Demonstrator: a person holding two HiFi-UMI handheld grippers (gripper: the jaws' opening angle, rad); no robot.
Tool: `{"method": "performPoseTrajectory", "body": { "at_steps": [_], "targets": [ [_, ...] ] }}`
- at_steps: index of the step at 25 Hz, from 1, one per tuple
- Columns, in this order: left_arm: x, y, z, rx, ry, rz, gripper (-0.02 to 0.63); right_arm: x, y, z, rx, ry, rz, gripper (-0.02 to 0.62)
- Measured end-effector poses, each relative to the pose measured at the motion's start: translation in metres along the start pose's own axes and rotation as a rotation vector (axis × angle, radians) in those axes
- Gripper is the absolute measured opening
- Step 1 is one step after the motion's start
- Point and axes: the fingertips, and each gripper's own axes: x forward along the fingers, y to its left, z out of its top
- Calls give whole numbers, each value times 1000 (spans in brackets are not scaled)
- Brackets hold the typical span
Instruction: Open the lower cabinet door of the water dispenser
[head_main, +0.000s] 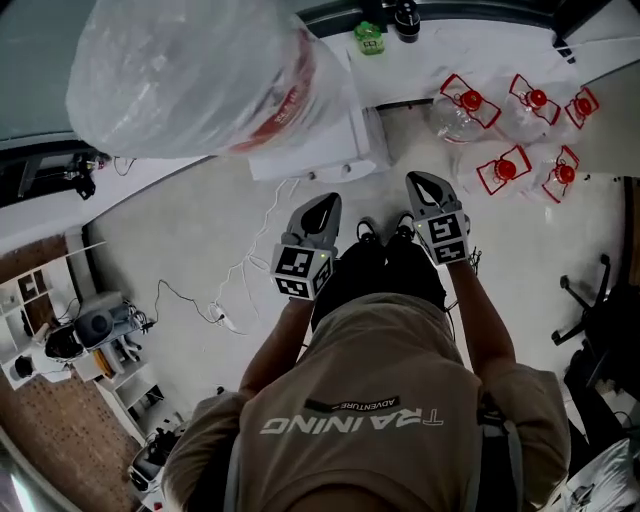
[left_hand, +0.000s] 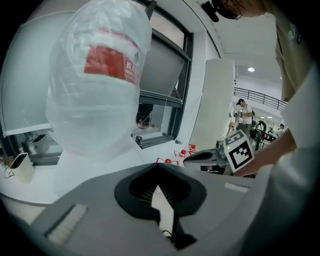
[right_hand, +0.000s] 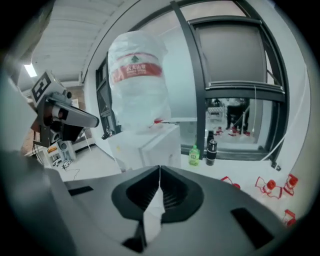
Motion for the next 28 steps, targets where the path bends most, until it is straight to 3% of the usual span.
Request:
{"method": "performPoseTrajectory", "body": {
  "at_steps": [6, 13, 21, 28],
  "targets": [
    [43, -13, -49, 19, 67, -86, 0, 47, -10, -71, 81, 68, -15, 9],
    [98, -12, -137, -56, 130, -55, 0, 122, -31, -163, 97, 163, -54, 9],
    [153, 16, -229, -154, 203, -18, 0, 180, -22, -247, 74, 254, -9, 9],
    [186, 34, -293, -179, 285, -14, 0, 229, -27, -305, 107, 276, 40, 9]
  ]
}}
